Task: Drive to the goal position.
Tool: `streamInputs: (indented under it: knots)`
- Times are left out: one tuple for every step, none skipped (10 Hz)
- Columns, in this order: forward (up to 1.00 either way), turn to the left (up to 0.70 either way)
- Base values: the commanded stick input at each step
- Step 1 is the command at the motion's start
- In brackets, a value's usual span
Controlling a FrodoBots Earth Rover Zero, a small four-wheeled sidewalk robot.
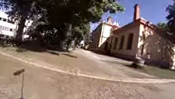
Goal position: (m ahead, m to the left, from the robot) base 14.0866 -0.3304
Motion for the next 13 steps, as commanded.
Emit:
streamInputs:
  knots:
    - [0.60, 0.00]
    - [0.60, 0.00]
    - [0.60, 0.00]
    - [0.60, 0.00]
    - [0.60, 0.00]
    - [0.60, 0.00]
    - [0.60, 0.00]
    - [0.60, 0.00]
    - [0.60, 0.00]
    - [0.60, 0.00]
    - [0.60, 0.00]
    - [0.60, 0.00]
    - [0.60, 0.00]
